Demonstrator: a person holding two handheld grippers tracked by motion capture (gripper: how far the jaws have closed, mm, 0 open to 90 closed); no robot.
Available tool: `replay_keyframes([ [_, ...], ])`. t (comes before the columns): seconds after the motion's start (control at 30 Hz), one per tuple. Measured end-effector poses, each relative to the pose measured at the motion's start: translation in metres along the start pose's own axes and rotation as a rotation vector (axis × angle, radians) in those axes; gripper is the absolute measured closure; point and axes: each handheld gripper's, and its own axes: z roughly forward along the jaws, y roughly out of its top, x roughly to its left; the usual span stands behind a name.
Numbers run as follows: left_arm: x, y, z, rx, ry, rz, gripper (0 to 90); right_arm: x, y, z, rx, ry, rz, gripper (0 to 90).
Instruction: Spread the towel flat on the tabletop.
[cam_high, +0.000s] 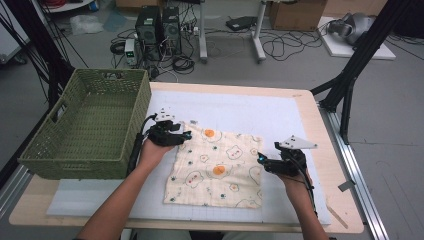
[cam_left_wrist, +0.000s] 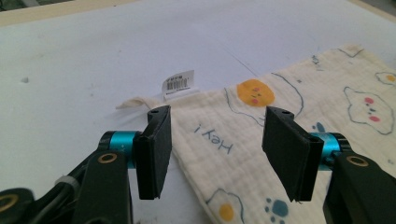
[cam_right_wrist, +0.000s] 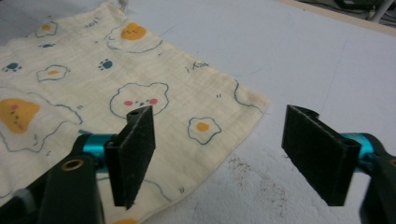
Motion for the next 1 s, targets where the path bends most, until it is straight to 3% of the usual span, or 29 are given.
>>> replay_keyframes([
  [0.13,0.001,0.005,0.01,0.018,0.007,0.005,42.7,0.001,-0.007,-0.004,-0.013,-0.006,0.011,15.3],
  [0.4,0.004,0.018,0.034,0.08,0.055,0.039,41.2,0.003,-0.009,-0.002,-0.007,0.017,0.015,13.9],
  [0.43,0.003,0.018,0.036,0.075,0.067,0.047,41.5,0.003,-0.009,-0.001,-0.005,0.014,0.0,14.0],
  [0.53,0.004,0.013,0.046,0.123,0.109,0.072,41.8,0.004,-0.01,-0.001,0.005,0.013,-0.012,14.0],
  [0.73,0.005,0.006,0.055,0.154,0.122,0.073,43.0,0.001,-0.01,-0.003,-0.007,0.006,-0.001,14.0],
  [0.93,0.001,0.006,0.054,0.153,0.073,0.1,65.7,0.001,-0.01,-0.002,-0.005,0.009,0.002,14.0],
  [1.0,0.0,0.007,0.054,0.155,0.075,0.103,80.4,0.002,-0.01,-0.002,-0.005,0.008,0.003,13.9],
])
